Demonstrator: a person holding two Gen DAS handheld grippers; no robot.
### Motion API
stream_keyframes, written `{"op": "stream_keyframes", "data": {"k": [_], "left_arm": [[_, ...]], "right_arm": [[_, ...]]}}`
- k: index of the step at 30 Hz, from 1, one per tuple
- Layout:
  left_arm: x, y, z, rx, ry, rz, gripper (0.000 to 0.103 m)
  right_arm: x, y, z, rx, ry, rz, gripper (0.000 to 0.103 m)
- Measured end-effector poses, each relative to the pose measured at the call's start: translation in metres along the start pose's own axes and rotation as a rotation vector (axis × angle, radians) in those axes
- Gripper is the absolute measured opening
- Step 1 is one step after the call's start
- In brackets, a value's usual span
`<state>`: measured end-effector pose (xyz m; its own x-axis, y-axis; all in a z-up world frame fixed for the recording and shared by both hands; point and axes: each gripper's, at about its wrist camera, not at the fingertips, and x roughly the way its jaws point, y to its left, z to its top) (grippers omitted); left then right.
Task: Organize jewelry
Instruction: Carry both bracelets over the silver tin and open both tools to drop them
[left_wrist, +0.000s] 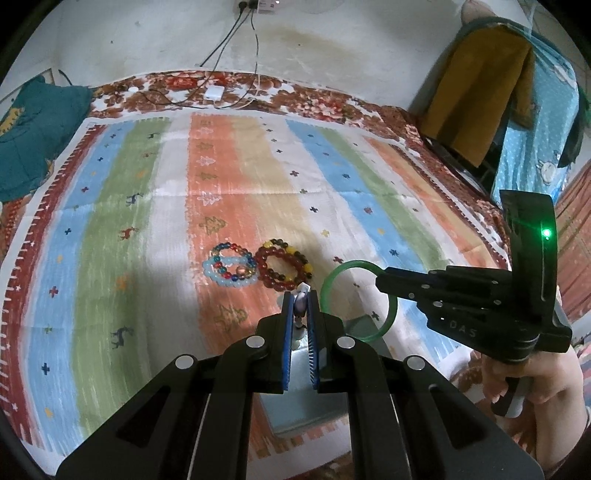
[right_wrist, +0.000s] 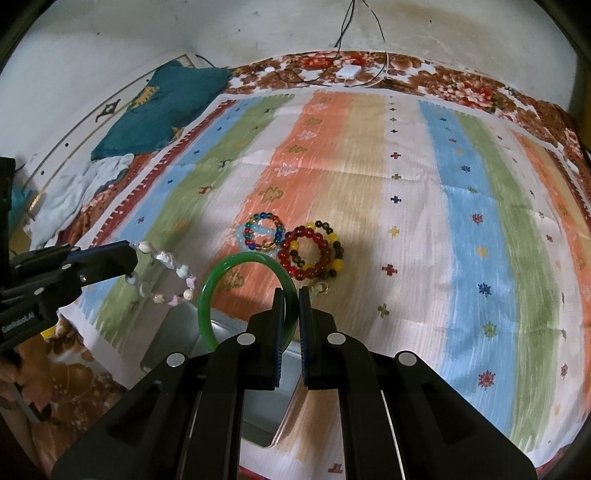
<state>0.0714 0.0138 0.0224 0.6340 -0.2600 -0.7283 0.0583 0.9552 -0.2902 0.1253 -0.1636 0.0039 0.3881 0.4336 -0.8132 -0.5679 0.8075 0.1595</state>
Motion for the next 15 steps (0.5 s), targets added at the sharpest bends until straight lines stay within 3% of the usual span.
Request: {"op": "stream_keyframes", "data": {"k": [12,14,15], "left_arm": [[0.006,-0.008,-0.023,-0.022,0.060,-0.053,0.007],[0.008,-0.008,-0.026,-0.027,0.072,-0.032,0.026],[0.008,-0.007,-0.026,-0.031,0.069,-0.024,0.037]], "right_arm": [[-0.002,0.006,-0.017,-0.011,0.025,0.030,0.010],[0.001,0.006,-0.020,0.000,0.042,0.058,0.011],[0.001,0.006,-0.020,0.005,0.043,0.052,0.018]]}}
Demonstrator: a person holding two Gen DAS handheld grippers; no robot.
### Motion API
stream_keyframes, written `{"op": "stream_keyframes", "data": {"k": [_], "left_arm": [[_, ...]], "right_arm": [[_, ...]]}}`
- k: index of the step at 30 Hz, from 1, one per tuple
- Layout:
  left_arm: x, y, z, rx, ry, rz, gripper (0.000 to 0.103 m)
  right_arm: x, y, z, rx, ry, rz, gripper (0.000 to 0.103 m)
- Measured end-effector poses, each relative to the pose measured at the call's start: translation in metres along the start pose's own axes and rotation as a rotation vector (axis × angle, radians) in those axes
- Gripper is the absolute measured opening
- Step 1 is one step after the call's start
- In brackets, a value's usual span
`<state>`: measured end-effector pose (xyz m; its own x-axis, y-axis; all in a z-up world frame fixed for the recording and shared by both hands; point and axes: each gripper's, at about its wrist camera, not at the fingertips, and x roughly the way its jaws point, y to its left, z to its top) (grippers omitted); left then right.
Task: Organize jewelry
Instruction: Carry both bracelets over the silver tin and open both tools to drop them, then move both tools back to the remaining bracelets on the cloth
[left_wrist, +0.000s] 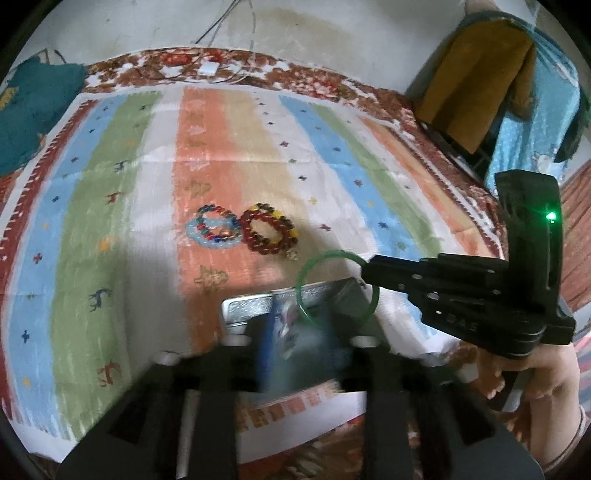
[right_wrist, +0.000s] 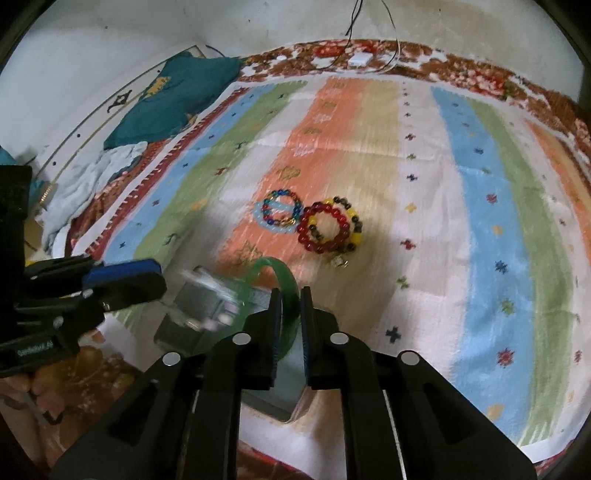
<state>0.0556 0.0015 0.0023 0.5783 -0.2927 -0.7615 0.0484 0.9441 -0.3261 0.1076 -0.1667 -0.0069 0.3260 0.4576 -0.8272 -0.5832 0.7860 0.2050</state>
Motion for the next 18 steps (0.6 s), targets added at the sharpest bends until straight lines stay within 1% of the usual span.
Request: {"op": "stream_keyframes", "data": {"k": [1,2,3,4,5,6,7,8,9,10,12,16,18], "left_arm": [[-0.001,0.001,0.001,-0.005,-0.007,0.006,0.038],[-0.002,0.003,0.002,-0.011,-0.013,0.008,0.038],[-0.004,0.006,0.004,-0.024,-0.020,0.010,0.042],[-0.005,0.009,0.005,-0.036,-0.026,0.015,0.049],[-0.005,0.012,0.006,-0.048,-0.031,0.026,0.052],[-0.005,0.017,0.007,-0.061,-0.033,0.042,0.056],[-0.005,0.021,0.007,-0.072,-0.034,0.055,0.061],[-0.005,0.024,0.008,-0.083,-0.034,0.063,0.064],[-0.005,0.029,0.010,-0.097,-0.037,0.074,0.069],[-0.005,0.032,0.011,-0.107,-0.040,0.086,0.074],[-0.004,0.040,0.014,-0.124,-0.045,0.117,0.079],[0.001,0.051,0.018,-0.145,-0.037,0.150,0.089],[0.006,0.056,0.021,-0.154,-0.030,0.182,0.092]], "right_arm": [[-0.001,-0.001,0.000,0.003,-0.007,-0.015,0.033],[-0.003,-0.002,0.001,0.005,-0.020,-0.033,0.039],[-0.005,-0.004,0.002,0.008,-0.028,-0.044,0.043],[-0.005,-0.007,0.003,0.017,-0.033,-0.052,0.043],[-0.005,-0.009,0.004,0.025,-0.033,-0.054,0.044],[-0.004,-0.013,0.004,0.039,-0.027,-0.056,0.050],[-0.002,-0.015,0.005,0.045,-0.023,-0.058,0.054],[-0.001,-0.017,0.006,0.048,-0.019,-0.061,0.054],[0.001,-0.019,0.007,0.051,-0.015,-0.062,0.056],[0.002,-0.019,0.008,0.053,-0.013,-0.063,0.061],[0.004,-0.022,0.011,0.061,-0.012,-0.067,0.067],[0.011,-0.027,0.017,0.080,0.000,-0.070,0.077],[0.016,-0.029,0.021,0.085,0.006,-0.076,0.078]]}}
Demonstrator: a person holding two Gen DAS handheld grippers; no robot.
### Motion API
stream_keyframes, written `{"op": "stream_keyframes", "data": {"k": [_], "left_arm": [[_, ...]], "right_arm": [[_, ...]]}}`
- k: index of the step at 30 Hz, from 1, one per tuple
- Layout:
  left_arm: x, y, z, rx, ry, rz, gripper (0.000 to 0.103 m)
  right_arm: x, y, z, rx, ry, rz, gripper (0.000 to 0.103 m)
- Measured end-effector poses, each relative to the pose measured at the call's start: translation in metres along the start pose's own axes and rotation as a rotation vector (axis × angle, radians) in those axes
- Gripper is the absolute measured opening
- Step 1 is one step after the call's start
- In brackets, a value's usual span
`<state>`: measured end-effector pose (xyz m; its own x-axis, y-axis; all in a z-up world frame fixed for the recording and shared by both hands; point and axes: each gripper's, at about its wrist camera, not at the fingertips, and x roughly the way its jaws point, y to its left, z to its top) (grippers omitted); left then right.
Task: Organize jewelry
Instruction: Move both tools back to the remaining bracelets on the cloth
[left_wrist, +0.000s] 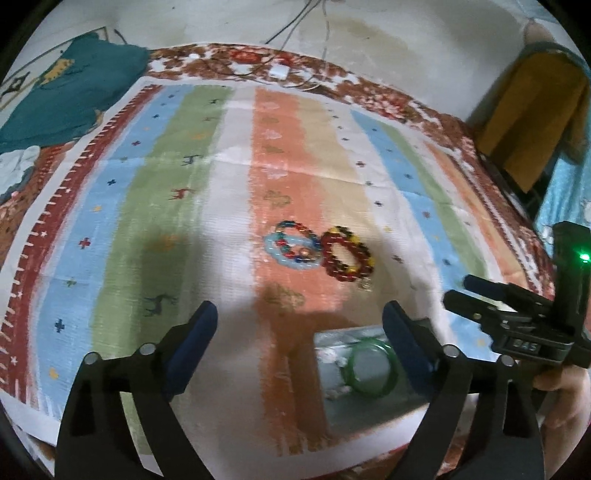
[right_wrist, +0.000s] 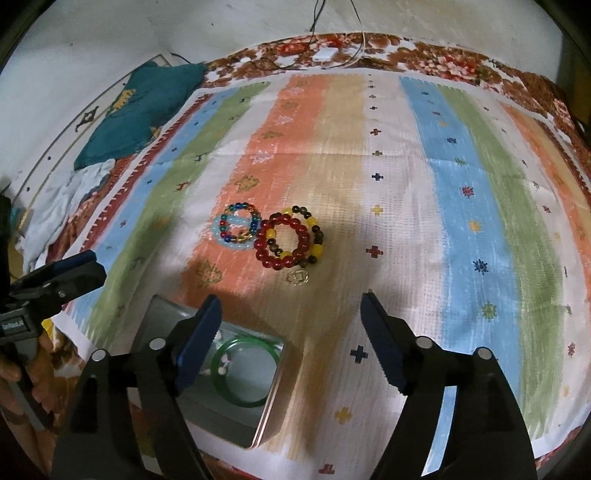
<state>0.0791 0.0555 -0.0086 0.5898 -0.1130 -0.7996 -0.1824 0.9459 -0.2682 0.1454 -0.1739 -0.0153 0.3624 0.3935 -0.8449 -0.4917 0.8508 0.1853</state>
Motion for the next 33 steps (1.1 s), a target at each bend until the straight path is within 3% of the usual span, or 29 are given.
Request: {"op": "stream_keyframes", "data": {"k": [4,12,33], "left_arm": [[0.007,0.006,0.006,-0.022,0.000,0.036,0.097],[0.020,0.003,0.013,0.002,0.009,0.065,0.097],[0.056,0.007,0.038,0.008,0.042,0.026,0.097]], "right_arm": [[0.006,-0.001,0.007,0.001,0.002,-0.009,0.079],[0.013,-0.002,0.017,-0.005,0.010,-0.011,0.080],[0.049,-0.001,0.039,0.007,0.064,-0.008,0.080]]}}
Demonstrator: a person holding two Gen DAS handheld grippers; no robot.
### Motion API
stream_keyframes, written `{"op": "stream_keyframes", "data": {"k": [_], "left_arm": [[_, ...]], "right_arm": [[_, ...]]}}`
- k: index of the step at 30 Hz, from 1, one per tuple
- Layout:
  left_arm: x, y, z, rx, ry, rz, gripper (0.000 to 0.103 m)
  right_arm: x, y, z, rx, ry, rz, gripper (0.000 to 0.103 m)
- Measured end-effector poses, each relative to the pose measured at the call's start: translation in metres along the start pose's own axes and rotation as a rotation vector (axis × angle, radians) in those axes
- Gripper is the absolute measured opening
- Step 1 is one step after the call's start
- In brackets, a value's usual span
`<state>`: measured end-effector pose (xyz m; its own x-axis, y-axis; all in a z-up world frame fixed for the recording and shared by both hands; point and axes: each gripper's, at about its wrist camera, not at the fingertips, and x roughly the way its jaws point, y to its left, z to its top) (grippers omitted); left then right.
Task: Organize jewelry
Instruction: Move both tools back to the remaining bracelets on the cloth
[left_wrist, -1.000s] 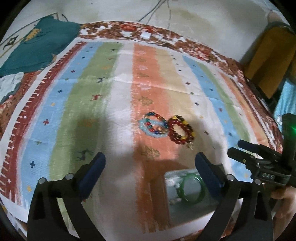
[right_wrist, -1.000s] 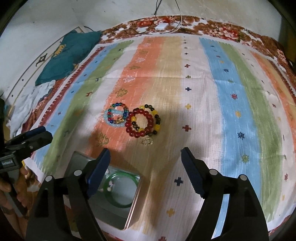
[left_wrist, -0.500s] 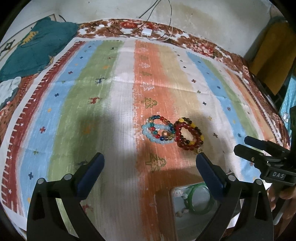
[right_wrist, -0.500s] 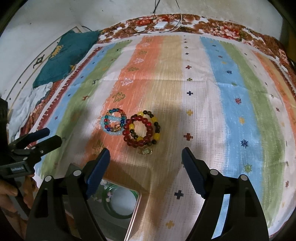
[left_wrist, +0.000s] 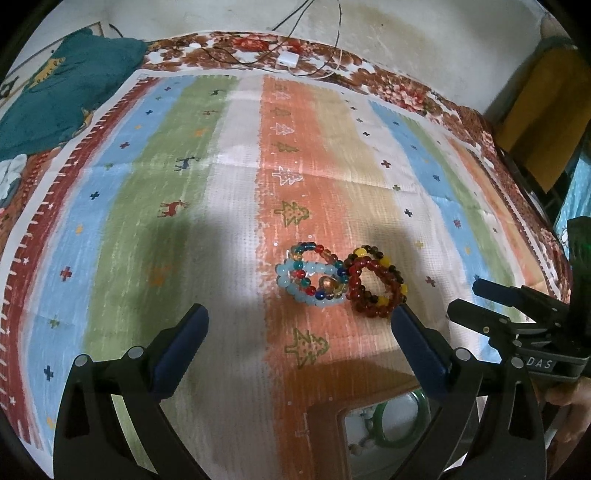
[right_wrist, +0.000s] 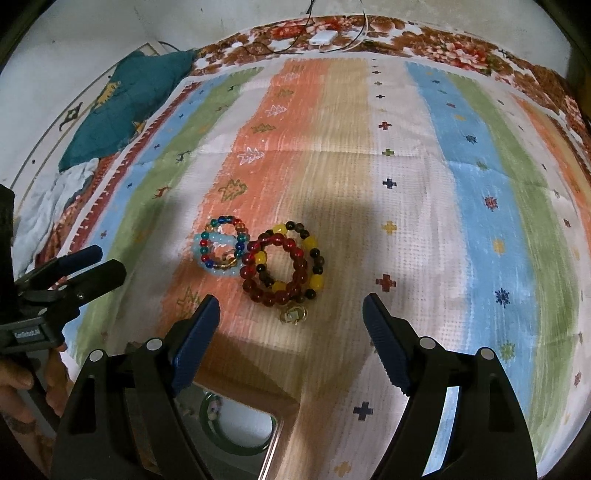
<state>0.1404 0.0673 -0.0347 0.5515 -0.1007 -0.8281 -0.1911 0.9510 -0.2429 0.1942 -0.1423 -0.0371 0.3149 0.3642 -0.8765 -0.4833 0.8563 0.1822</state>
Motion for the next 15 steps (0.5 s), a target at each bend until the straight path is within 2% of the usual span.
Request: {"op": "stream_keyframes", "data": {"k": [12,15], "left_arm": [[0.024,0.004,0.012,0.005,0.033,-0.029,0.095],[0.032,0.006,0.015,0.008,0.048,-0.038,0.089]], "right_arm": [[0.014,-0.001,0.007,-0.002,0.023,-0.017,0.080],[0.019,-0.001,0.009,-0.001,0.031,-0.014,0.080]]}}
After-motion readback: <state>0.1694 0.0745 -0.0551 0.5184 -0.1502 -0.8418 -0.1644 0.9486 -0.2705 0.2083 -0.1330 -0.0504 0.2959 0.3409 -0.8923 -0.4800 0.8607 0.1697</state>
